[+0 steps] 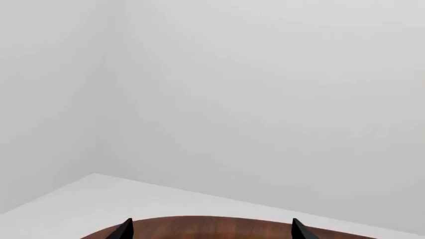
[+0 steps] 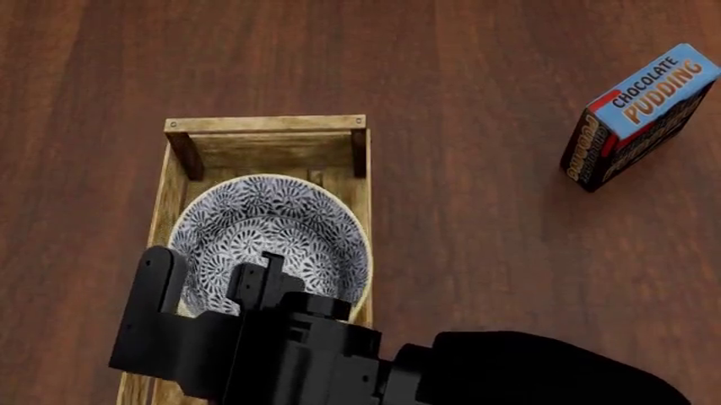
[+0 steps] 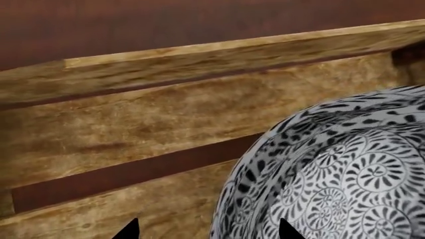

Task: Stack the left bowl on the right bowl and place them in the tray.

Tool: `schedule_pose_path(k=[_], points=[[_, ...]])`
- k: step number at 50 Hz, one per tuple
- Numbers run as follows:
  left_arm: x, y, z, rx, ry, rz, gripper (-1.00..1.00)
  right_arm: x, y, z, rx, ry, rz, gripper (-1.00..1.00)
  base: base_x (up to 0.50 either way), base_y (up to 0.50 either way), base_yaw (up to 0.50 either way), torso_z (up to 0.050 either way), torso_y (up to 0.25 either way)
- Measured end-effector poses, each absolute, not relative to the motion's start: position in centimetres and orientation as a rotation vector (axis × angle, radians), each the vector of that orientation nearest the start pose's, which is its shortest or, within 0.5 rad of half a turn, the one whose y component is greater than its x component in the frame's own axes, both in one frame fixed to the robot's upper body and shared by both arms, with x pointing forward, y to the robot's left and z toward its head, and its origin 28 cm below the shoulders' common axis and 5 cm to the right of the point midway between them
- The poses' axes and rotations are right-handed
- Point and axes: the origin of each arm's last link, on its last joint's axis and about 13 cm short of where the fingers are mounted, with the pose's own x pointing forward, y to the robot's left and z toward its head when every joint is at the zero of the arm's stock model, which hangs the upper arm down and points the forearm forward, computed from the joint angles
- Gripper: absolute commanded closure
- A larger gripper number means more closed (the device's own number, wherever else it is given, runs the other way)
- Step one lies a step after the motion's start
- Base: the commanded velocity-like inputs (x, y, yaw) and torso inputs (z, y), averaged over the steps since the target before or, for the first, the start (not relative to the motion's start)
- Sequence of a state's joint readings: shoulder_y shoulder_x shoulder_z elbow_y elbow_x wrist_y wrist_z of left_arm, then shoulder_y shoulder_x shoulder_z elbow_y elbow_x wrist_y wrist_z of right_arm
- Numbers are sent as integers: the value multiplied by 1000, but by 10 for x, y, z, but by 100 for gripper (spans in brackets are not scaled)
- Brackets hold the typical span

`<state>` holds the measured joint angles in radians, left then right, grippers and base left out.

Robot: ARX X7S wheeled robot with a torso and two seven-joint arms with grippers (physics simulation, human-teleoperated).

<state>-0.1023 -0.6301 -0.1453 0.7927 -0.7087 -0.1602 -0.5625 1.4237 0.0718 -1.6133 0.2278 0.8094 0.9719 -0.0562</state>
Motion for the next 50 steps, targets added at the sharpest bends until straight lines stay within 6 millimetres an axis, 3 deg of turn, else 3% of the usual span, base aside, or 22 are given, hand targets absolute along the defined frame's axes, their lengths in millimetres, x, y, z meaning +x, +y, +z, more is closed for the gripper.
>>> schedule_pose_path(k=[50], points=[[181, 275, 212, -150, -634, 163, -100, 279, 24, 212, -1207, 405, 850, -100, 0, 0, 0, 0, 0]])
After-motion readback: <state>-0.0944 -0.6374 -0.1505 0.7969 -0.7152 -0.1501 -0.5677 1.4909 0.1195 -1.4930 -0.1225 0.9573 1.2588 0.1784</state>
